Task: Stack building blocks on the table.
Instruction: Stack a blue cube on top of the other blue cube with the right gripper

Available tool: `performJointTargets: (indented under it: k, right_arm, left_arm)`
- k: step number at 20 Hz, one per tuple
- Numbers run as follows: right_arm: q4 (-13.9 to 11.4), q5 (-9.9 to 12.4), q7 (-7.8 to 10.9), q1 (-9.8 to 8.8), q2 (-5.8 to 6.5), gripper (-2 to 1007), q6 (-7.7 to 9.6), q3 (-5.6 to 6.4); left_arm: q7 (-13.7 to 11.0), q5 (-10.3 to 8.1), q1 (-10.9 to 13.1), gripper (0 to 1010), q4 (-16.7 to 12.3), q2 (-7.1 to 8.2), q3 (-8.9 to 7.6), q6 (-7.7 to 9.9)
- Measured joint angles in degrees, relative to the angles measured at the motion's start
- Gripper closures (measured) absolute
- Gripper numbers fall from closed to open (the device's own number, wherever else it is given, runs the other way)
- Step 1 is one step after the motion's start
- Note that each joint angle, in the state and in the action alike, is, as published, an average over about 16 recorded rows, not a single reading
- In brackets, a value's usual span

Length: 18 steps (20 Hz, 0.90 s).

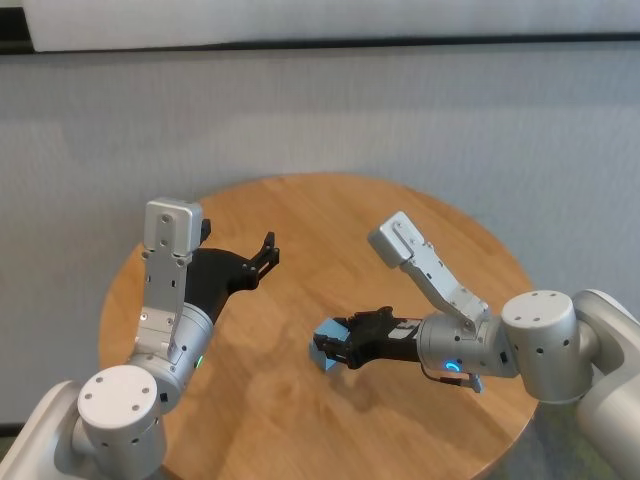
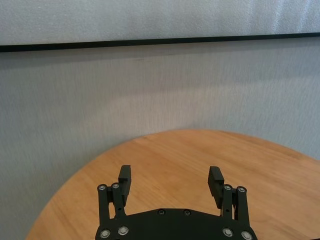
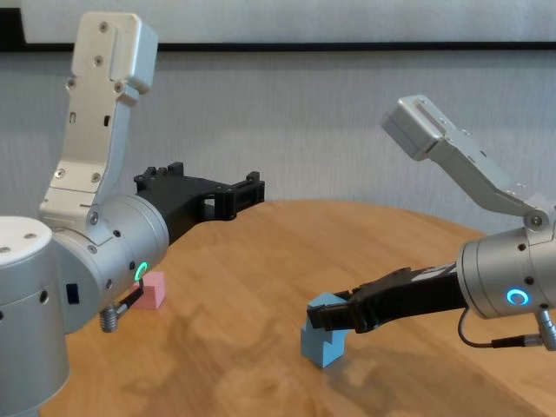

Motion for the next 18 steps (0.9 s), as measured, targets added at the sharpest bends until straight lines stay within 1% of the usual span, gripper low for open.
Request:
performJointTargets:
  k: [8, 18]
  right_arm:
    - [1.09, -0.26, -0.16, 0.33, -0.45, 643, -0.54, -0.17]
    - [2.06, -0.63, -0.22, 0.68, -0.93, 643, -1.11, -0.09]
  left_arm:
    - [0.00, 0.00, 0.00, 10, 0.00, 0.00, 0.00, 0.00]
    - [0.00, 0.00, 0.00, 10, 0.00, 0.00, 0.00, 0.00]
